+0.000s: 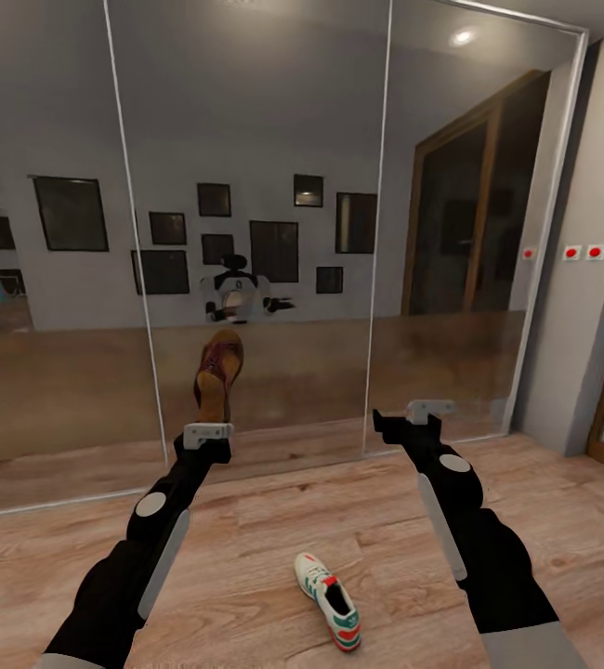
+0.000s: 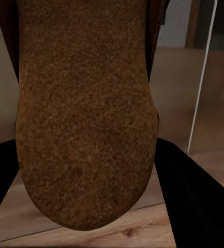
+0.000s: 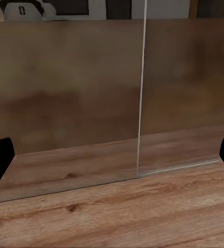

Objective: Pick up the two gym shoes and the two sandals from the corridor floor and place them onto the hallstand (shoe rack) in the corridor, making sure they are on the rack and not on the floor. Arrange them so the two gym shoes are next to each other and the two sandals are next to each other.

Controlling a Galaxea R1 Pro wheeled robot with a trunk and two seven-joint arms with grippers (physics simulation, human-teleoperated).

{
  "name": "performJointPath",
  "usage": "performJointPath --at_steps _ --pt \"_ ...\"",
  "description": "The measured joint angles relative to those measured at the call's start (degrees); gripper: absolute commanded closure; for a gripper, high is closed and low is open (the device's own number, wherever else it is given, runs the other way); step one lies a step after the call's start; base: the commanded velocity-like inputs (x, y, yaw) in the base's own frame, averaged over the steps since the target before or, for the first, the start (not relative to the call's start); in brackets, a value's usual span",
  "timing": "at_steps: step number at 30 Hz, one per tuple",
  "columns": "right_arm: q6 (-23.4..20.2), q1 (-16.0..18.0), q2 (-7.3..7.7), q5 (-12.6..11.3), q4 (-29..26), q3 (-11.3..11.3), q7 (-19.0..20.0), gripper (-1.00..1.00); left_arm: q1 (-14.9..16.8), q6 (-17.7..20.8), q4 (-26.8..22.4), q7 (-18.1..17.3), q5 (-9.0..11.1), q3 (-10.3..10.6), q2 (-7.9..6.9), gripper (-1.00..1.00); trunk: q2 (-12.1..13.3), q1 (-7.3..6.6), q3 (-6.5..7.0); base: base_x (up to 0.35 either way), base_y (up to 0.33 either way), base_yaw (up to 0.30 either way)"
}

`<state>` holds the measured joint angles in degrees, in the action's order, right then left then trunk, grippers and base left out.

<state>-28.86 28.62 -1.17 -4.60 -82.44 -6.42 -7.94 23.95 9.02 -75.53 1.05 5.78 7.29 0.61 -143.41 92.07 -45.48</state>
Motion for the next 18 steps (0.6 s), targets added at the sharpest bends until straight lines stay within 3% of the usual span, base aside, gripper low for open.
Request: performJointPath --at_steps 18 --pt "0.01 0.0 0.0 0.0 0.0 0.0 0.0 -1.0 0.0 0.0 0.0 0.0 0.0 0.04 0.01 1.0 0.0 0.0 0.0 0.048 -0.047 0.291"
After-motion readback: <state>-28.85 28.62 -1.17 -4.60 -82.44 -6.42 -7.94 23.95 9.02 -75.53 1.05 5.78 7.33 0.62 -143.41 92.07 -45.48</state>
